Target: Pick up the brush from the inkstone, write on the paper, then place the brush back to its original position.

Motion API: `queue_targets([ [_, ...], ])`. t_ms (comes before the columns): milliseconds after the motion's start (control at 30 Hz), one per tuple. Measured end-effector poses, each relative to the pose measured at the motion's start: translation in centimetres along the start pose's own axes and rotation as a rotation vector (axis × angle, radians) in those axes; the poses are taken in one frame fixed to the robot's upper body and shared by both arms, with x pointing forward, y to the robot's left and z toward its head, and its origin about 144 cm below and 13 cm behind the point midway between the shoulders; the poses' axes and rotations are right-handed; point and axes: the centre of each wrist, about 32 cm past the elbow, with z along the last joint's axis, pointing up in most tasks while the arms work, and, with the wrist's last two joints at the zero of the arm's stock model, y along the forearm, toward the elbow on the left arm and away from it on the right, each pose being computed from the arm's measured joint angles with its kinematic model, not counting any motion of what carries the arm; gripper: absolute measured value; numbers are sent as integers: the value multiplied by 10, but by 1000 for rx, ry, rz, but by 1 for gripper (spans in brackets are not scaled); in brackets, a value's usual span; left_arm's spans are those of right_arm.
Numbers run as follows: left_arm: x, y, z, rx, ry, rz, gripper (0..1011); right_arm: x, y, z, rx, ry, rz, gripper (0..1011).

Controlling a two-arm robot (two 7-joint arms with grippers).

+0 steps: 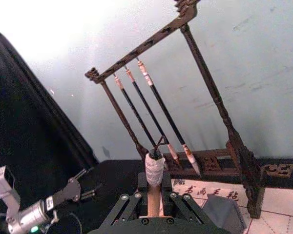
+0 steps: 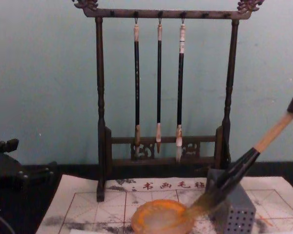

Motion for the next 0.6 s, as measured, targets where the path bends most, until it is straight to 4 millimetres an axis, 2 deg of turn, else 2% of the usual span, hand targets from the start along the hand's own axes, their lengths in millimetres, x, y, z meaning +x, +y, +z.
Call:
queue_targets([
  [600,0,0,0,0,0,0,1001,4,30,-27,49,129,-75,178],
])
